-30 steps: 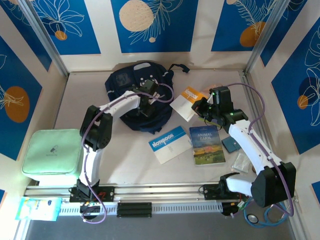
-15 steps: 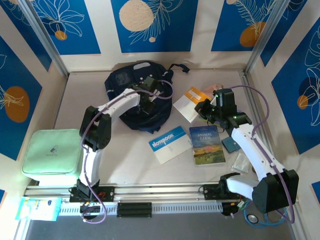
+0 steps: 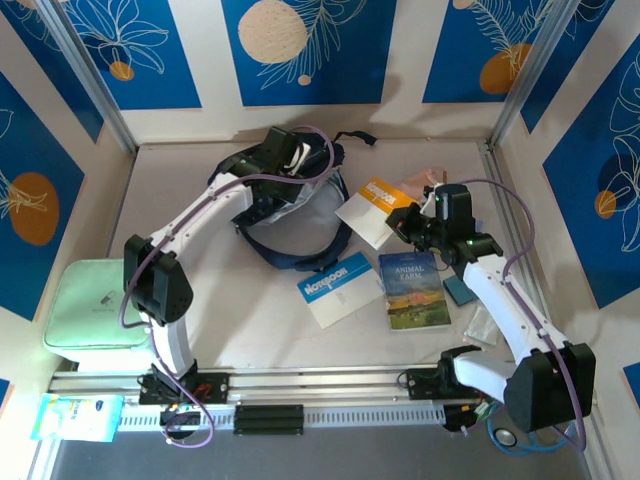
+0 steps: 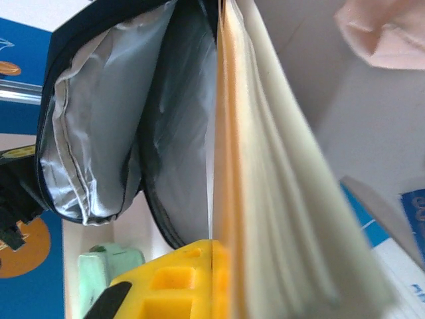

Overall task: Pack the student bag
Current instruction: Place the book in the student bag.

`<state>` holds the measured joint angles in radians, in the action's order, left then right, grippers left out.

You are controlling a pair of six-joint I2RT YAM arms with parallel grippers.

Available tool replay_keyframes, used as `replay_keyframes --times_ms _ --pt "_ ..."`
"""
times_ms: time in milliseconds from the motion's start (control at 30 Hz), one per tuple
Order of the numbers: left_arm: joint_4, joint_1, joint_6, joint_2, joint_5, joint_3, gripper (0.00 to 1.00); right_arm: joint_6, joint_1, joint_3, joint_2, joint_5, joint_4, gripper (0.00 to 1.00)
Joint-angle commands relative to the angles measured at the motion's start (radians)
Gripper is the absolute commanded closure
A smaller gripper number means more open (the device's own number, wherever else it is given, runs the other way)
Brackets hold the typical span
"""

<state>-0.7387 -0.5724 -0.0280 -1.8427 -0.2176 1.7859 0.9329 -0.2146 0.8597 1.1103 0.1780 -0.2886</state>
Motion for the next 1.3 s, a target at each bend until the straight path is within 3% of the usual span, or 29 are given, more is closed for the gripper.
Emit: replay_keyframes --times_ms 0,200,433,900,1000,1267 --pt "0.098 -0.001 -0.054 0.081 0.043 0.012 1.0 0.07 -0.048 -0.013 0.024 0.092 0.124 1.0" --pt "0.091 -0.016 -0.077 0.104 0.076 0.012 1.0 0.155 -0.159 0.028 0.187 0.112 0.274 1.0" --pt "0.091 -0.016 -0.074 0.147 0.083 -0.001 1.0 0.181 -0.218 0.176 0.354 0.074 0.354 1.0" --pt "0.154 -0.016 -0.07 0.188 0.125 0.0 1.0 0.255 -0.303 0.32 0.617 -0.077 0.368 1.0" --pt "0.169 -0.017 -0.072 0.193 0.152 -0.01 1.0 0.32 -0.313 0.365 0.682 -0.121 0.304 1.0" --pt "0.191 -0.017 -0.077 0.201 0.172 -0.022 1.0 0.404 -0.33 0.511 0.865 -0.11 0.295 1.0"
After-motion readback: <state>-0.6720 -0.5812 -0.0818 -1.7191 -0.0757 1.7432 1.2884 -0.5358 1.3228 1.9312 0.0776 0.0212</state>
